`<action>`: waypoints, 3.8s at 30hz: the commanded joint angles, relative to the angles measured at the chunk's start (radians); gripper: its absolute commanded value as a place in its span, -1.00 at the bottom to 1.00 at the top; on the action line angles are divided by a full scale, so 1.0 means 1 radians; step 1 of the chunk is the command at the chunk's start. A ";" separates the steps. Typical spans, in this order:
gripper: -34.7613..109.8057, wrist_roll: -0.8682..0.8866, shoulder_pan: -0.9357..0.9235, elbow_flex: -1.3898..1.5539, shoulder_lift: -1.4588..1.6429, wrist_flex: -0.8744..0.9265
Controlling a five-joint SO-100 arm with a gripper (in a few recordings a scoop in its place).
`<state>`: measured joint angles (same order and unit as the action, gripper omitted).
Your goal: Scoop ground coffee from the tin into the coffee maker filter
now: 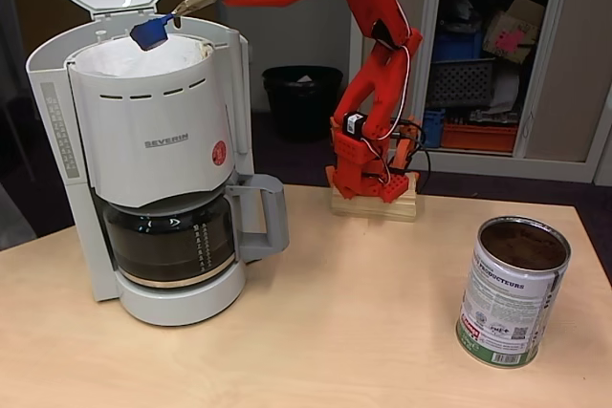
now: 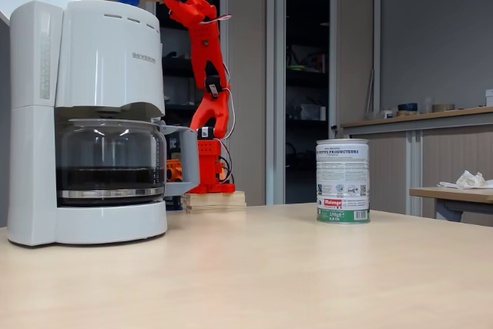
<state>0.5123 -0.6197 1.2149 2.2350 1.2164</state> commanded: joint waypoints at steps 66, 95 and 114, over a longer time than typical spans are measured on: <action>-0.52 1.686 -0.061 0.146 0.069 -0.181; -0.52 1.014 -0.092 0.256 0.216 -0.357; -0.52 -0.041 0.474 0.367 0.437 -0.163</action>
<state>0.5538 -0.2163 1.5447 2.6231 1.0201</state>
